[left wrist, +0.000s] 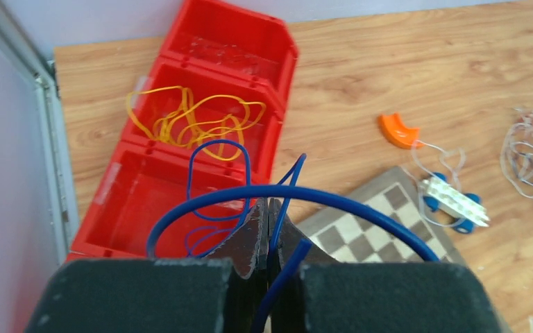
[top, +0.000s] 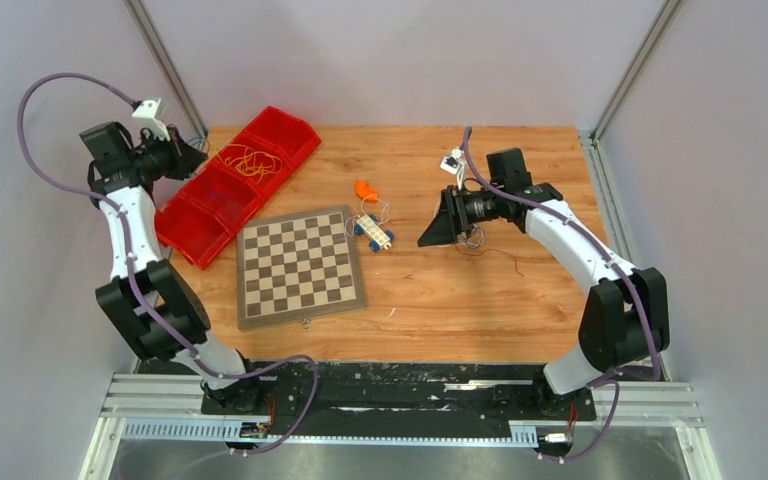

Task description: Untangle the cables

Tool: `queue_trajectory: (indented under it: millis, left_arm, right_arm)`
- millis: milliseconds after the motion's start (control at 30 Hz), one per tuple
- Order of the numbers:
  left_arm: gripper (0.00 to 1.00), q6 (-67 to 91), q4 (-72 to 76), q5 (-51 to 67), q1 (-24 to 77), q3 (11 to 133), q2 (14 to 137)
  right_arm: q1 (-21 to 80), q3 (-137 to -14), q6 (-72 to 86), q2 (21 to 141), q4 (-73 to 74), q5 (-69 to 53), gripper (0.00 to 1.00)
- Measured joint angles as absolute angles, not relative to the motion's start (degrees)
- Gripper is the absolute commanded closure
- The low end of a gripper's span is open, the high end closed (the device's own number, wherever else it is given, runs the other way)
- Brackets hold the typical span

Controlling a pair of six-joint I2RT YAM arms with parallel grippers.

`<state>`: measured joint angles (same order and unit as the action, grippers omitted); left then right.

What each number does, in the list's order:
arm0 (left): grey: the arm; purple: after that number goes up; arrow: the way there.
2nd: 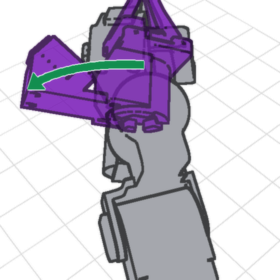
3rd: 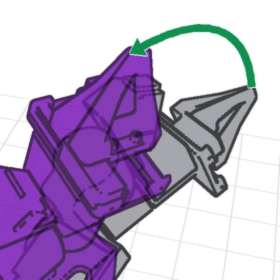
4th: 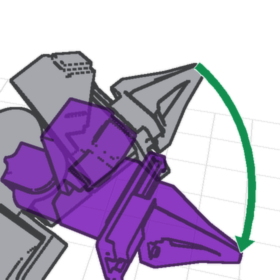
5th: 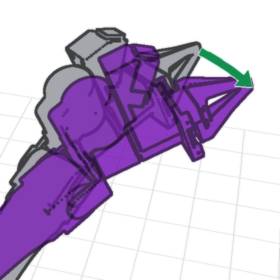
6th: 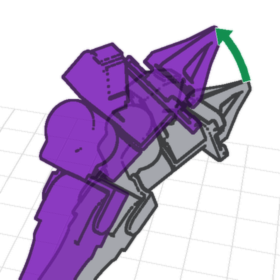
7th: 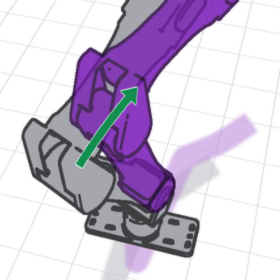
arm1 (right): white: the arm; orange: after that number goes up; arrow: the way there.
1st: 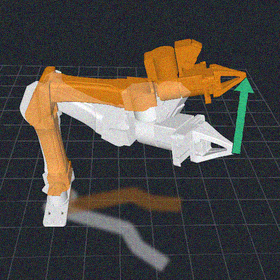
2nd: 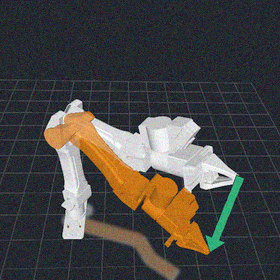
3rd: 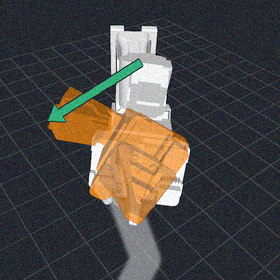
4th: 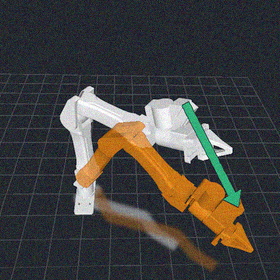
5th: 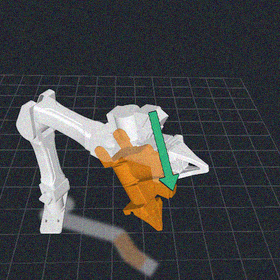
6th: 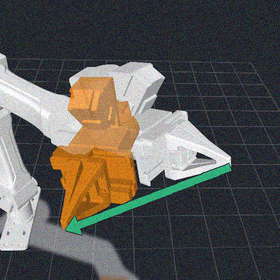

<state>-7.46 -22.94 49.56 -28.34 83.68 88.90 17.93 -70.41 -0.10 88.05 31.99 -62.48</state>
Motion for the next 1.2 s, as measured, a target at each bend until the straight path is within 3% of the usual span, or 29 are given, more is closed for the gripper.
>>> queue_trajectory:
  millis: [500, 800, 867, 933, 1033, 1200]
  left_arm:
    - [1.0, -22.0, -24.73, 43.72, -29.93, 95.26, 112.09]
    - [0.99, -24.62, -28.77, 38.7, -29.26, 97.1, 117.8]
    - [0.95, -24.93, -30.15, 36.95, -28.86, 98.61, 118.8]
    - [0.84, -25.04, -31.55, 35.42, -28.56, 100.31, 119.83]
    - [0.6, -25.26, -33.56, 34.06, -28.32, 101.8, 120.62]
    - [0.35, -24.51, -36.77, 33.78, -28.21, 103.15, 120.66]
  right_arm:
    - [17.93, -71.05, -1.89, 94.5, 35.57, -62.54, 0.42]
    - [17.93, -71.4, -3.4, 95.94, 37.56, -62.52, 0.42]
    - [17.93, -71.81, -3.57, 96.47, 37.8, -62.57, 0.42]
    - [17.93, -72.12, -3.68, 96.86, 37.98, -62.63, 0.42]
    - [17.93, -72.38, -3.81, 97.19, 38.39, -62.7, 0.42]
    - [17.93, -72.51, -4.16, 97.34, 38.83, -62.72, 0.42]
